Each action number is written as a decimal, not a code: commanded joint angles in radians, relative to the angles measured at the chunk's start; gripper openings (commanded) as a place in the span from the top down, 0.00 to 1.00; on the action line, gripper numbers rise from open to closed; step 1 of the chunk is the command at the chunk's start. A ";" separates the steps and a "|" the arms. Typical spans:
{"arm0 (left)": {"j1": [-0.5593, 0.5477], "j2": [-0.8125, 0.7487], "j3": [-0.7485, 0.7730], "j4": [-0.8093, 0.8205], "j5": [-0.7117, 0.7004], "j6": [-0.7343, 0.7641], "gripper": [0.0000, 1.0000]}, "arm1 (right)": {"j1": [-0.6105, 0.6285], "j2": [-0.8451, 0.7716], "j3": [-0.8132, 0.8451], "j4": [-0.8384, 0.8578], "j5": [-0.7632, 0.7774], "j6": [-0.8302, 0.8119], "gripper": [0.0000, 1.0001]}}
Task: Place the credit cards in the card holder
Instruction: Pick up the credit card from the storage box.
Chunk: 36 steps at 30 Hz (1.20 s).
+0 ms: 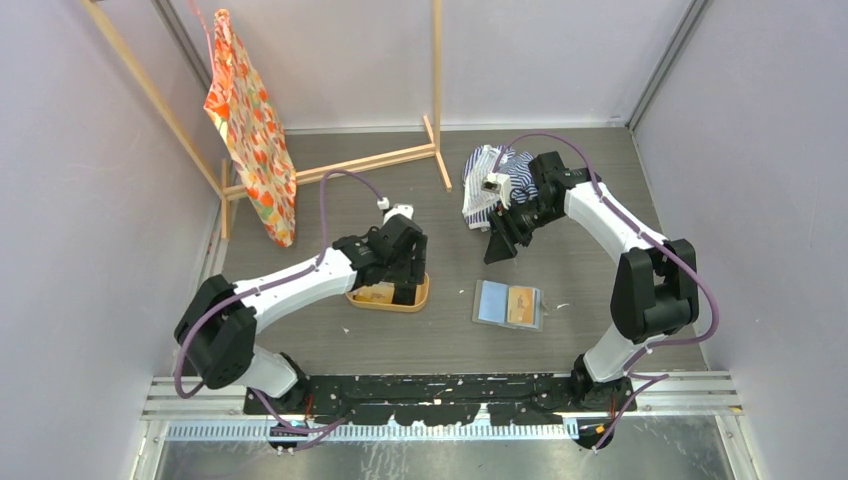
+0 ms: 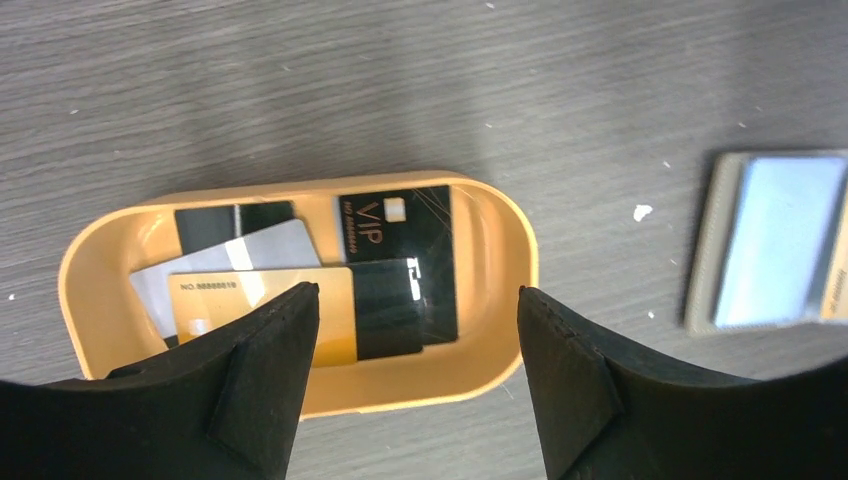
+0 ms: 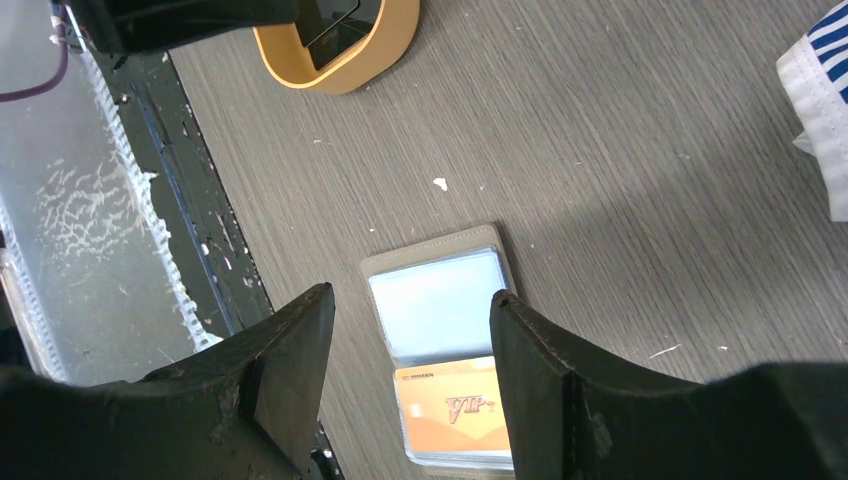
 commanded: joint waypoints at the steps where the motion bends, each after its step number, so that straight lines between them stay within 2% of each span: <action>1: 0.031 0.040 -0.011 0.033 0.020 -0.002 0.27 | -0.003 -0.003 -0.003 0.012 -0.015 -0.016 0.37; 15: 0.031 0.233 0.084 0.009 0.026 -0.005 0.29 | -0.009 0.001 -0.011 0.010 -0.024 -0.023 0.37; 32: 0.031 0.336 0.106 -0.043 0.001 -0.029 0.30 | -0.008 0.017 -0.010 0.008 -0.027 -0.025 0.38; 36: 0.031 0.347 0.093 -0.050 -0.009 -0.032 0.35 | -0.009 0.018 -0.010 0.008 -0.027 -0.025 0.38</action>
